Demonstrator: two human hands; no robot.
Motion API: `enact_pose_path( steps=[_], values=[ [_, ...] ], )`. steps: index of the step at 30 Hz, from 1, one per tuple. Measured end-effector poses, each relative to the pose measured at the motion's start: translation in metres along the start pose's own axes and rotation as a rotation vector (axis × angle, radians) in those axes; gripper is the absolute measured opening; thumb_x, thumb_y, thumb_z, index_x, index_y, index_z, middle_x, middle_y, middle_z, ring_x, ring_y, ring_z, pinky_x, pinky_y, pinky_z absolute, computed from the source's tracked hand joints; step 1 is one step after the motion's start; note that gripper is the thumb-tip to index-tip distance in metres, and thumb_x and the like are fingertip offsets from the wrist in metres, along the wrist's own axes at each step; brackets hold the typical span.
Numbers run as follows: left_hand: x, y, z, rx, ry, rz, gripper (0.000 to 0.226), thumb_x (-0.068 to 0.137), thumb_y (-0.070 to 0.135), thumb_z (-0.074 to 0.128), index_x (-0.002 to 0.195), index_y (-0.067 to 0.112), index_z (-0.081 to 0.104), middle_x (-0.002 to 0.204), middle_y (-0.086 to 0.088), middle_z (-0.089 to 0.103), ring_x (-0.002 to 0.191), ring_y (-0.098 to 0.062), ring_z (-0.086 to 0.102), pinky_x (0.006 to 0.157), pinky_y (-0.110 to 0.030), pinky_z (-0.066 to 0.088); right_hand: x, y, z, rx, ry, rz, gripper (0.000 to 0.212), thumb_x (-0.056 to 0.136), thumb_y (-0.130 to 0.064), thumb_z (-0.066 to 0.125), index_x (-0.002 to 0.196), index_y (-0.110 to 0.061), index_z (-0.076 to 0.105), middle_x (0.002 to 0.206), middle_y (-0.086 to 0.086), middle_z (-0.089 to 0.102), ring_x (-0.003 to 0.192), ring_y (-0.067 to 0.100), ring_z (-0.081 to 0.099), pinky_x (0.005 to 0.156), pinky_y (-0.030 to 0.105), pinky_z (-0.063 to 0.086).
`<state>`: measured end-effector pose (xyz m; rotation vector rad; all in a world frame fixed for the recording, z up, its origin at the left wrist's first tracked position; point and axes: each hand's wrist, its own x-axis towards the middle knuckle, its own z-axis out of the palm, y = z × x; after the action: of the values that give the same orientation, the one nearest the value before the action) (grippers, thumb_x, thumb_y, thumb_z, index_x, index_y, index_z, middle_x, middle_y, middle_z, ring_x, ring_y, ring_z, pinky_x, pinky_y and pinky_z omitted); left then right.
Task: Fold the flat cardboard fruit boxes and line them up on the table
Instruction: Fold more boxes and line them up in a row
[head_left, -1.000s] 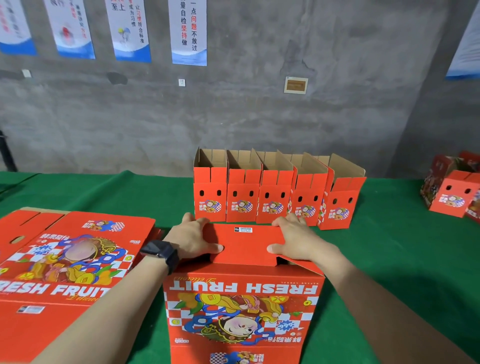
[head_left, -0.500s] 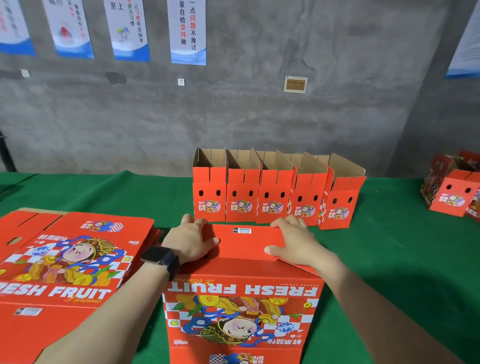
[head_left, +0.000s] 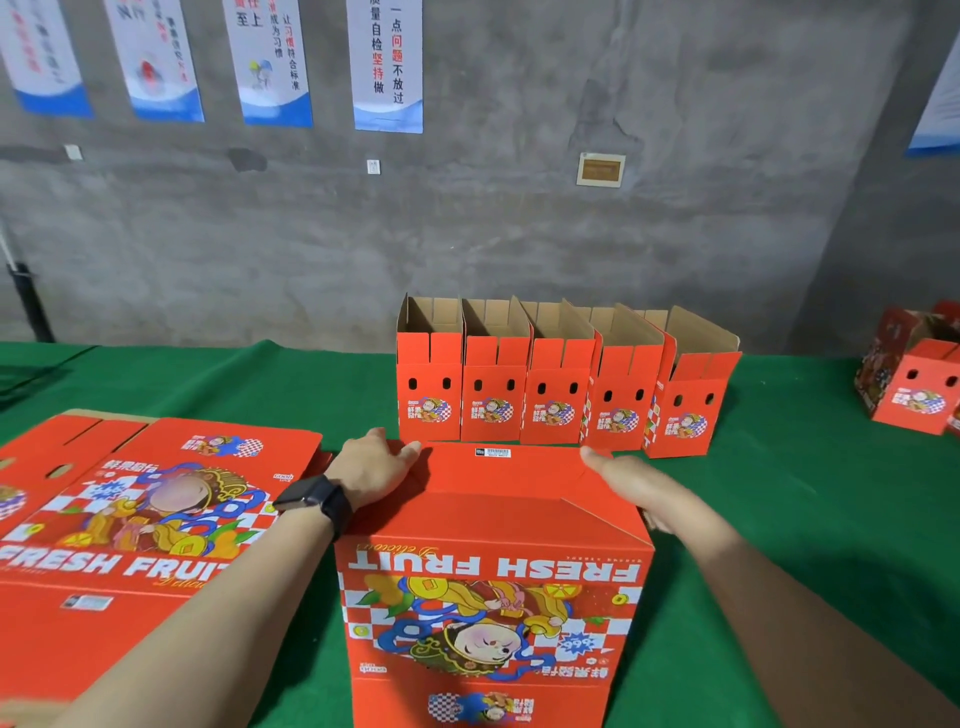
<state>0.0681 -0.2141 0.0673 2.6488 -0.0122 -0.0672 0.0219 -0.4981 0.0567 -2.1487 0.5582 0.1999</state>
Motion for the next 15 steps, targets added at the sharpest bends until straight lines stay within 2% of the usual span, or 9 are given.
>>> enact_pose_path(
  steps=[2, 3, 5, 6, 7, 9, 10, 12, 15],
  values=[
    [-0.002, 0.001, 0.003, 0.054, 0.022, -0.005, 0.064, 0.093, 0.057, 0.041, 0.130, 0.005, 0.043, 0.127, -0.018, 0.056, 0.111, -0.033, 0.057, 0.087, -0.034, 0.044, -0.007, -0.004, -0.003, -0.038, -0.024, 0.043, 0.096, 0.084, -0.074, 0.041, 0.153, -0.013, 0.015, 0.158, 0.011, 0.022, 0.139, 0.036, 0.034, 0.093, 0.049, 0.045],
    [-0.003, 0.001, 0.003, 0.072, 0.034, -0.013, 0.064, 0.092, 0.059, 0.041, 0.127, 0.006, 0.044, 0.124, -0.017, 0.058, 0.108, -0.033, 0.058, 0.085, -0.034, 0.045, -0.012, -0.007, -0.004, -0.048, -0.032, 0.041, 0.099, 0.082, -0.075, 0.043, 0.153, -0.012, 0.014, 0.156, 0.012, 0.026, 0.135, 0.036, 0.039, 0.080, 0.043, 0.050],
    [-0.006, 0.002, 0.003, 0.087, 0.062, -0.026, 0.067, 0.091, 0.063, 0.040, 0.126, 0.006, 0.045, 0.122, -0.017, 0.059, 0.105, -0.033, 0.059, 0.080, -0.033, 0.045, -0.018, -0.007, -0.004, -0.041, -0.025, 0.023, 0.099, 0.083, -0.073, 0.045, 0.152, -0.009, 0.014, 0.155, 0.013, 0.028, 0.133, 0.036, 0.041, 0.068, 0.039, 0.051],
    [-0.007, 0.002, 0.003, 0.087, 0.074, -0.029, 0.069, 0.090, 0.064, 0.039, 0.126, 0.006, 0.045, 0.121, -0.017, 0.059, 0.104, -0.033, 0.059, 0.078, -0.032, 0.044, -0.018, -0.006, -0.003, -0.031, -0.014, 0.011, 0.099, 0.084, -0.072, 0.046, 0.152, -0.008, 0.014, 0.155, 0.013, 0.028, 0.135, 0.036, 0.039, 0.067, 0.041, 0.051],
    [-0.009, 0.002, 0.003, 0.075, 0.086, -0.029, 0.070, 0.090, 0.065, 0.038, 0.126, 0.005, 0.045, 0.121, -0.017, 0.060, 0.105, -0.033, 0.059, 0.078, -0.032, 0.044, -0.018, -0.003, -0.004, -0.017, -0.004, -0.006, 0.099, 0.084, -0.071, 0.046, 0.152, -0.008, 0.013, 0.156, 0.013, 0.025, 0.137, 0.035, 0.035, 0.075, 0.045, 0.051],
    [-0.012, 0.004, 0.000, 0.015, 0.140, -0.012, 0.070, 0.090, 0.065, 0.039, 0.125, 0.004, 0.045, 0.122, -0.019, 0.059, 0.108, -0.034, 0.058, 0.083, -0.035, 0.044, -0.018, -0.001, -0.005, 0.022, 0.011, -0.041, 0.099, 0.084, -0.071, 0.047, 0.153, -0.009, 0.010, 0.159, 0.012, 0.018, 0.142, 0.034, 0.026, 0.102, 0.054, 0.038],
    [-0.014, 0.006, -0.004, -0.031, 0.184, -0.004, 0.069, 0.090, 0.064, 0.040, 0.123, 0.003, 0.045, 0.123, -0.021, 0.058, 0.111, -0.036, 0.057, 0.086, -0.036, 0.043, -0.020, -0.003, -0.008, 0.044, 0.024, -0.060, 0.098, 0.084, -0.071, 0.046, 0.153, -0.011, 0.010, 0.159, 0.011, 0.017, 0.142, 0.034, 0.026, 0.107, 0.054, 0.033],
    [-0.016, 0.012, -0.013, -0.155, 0.283, 0.009, 0.066, 0.089, 0.064, 0.041, 0.116, 0.004, 0.046, 0.121, -0.023, 0.058, 0.112, -0.038, 0.055, 0.089, -0.039, 0.042, -0.027, -0.009, -0.013, 0.106, 0.090, -0.141, 0.090, 0.086, -0.070, 0.042, 0.152, -0.015, 0.016, 0.158, 0.007, 0.022, 0.136, 0.029, 0.034, 0.105, 0.049, 0.034],
    [-0.015, 0.017, -0.027, -0.361, 0.389, -0.021, 0.065, 0.091, 0.063, 0.039, 0.107, 0.001, 0.051, 0.110, -0.024, 0.061, 0.106, -0.040, 0.056, 0.086, -0.040, 0.041, -0.037, -0.016, -0.017, 0.272, 0.175, -0.279, 0.071, 0.090, -0.069, 0.034, 0.143, -0.022, 0.030, 0.151, 0.004, 0.033, 0.127, 0.023, 0.039, 0.099, 0.042, 0.034]
  ],
)
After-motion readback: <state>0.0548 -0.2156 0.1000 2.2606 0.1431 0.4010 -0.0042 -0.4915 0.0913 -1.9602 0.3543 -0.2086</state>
